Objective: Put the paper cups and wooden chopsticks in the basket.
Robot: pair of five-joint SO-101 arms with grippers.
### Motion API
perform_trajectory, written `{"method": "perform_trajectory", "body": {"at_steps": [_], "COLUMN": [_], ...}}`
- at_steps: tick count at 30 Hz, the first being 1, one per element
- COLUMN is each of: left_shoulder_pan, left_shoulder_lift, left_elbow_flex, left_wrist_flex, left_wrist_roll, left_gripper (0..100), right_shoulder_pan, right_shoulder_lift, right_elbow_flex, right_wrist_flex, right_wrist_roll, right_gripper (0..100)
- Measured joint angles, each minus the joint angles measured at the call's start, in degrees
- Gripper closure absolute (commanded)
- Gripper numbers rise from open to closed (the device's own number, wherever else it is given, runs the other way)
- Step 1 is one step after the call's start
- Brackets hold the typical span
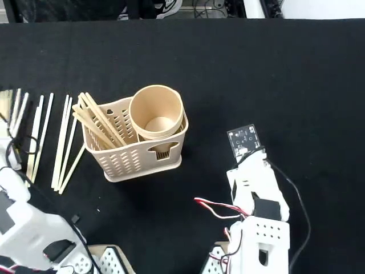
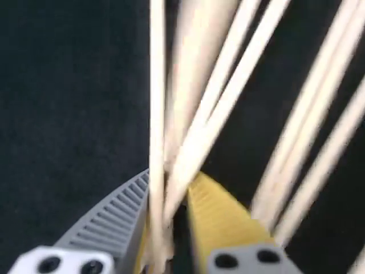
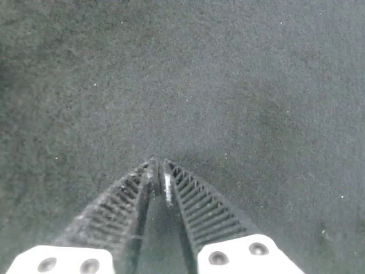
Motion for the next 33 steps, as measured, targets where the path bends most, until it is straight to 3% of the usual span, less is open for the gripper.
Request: {"method": "perform_trajectory", "body": {"at_steps": [8, 13, 21, 27, 33], "left_shoulder_pan": [1.5, 2.3, 5.2, 11.7, 13.5], "left_shoulder_lift": [0.1, -1.9, -21.4, -40.8, -47.6], "left_elbow_flex": [-0.1, 1.3, 14.2, 25.8, 26.8], "left_wrist_flex": [-0.2, -0.2, 0.3, 1.0, 8.7], "left_wrist_roll": [-0.1, -4.7, -6.1, -6.4, -6.6], "left_gripper": [97, 97, 97, 75, 76], "right_shoulder_pan": [0.0, 0.0, 0.0, 0.0, 0.0], "right_shoulder_lift": [0.0, 0.0, 0.0, 0.0, 0.0], "right_elbow_flex": [0.0, 0.0, 0.0, 0.0, 0.0], "right_wrist_flex": [0.0, 0.0, 0.0, 0.0, 0.0], "right_wrist_roll": [0.0, 0.0, 0.0, 0.0, 0.0], "right_gripper": [98.4, 98.4, 98.4, 98.4, 98.4]}}
